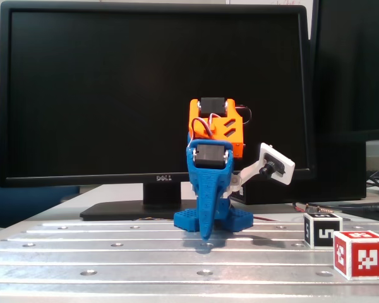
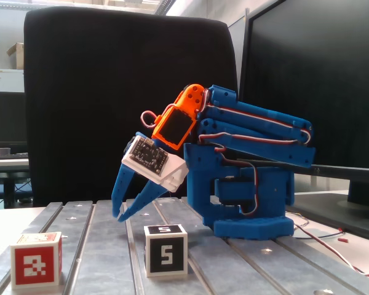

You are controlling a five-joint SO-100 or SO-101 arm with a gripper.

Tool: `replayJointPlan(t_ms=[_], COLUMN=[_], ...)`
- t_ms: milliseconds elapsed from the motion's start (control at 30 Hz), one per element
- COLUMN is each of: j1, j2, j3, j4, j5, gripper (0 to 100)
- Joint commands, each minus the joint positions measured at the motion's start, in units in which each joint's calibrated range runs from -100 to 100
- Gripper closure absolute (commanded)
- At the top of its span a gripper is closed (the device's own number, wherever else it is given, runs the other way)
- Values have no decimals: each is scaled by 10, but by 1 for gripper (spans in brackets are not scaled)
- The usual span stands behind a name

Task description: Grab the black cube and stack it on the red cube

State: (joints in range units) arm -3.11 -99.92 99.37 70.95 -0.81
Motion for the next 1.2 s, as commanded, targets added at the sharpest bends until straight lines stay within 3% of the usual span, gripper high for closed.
replayJointPlan(t_ms=[0,867,1167], j1=[4,6,6], j2=[6,4,5], j3=[0,0,0], j4=[6,-4,-103], j5=[-3,-3,-3], gripper=[99,99,99])
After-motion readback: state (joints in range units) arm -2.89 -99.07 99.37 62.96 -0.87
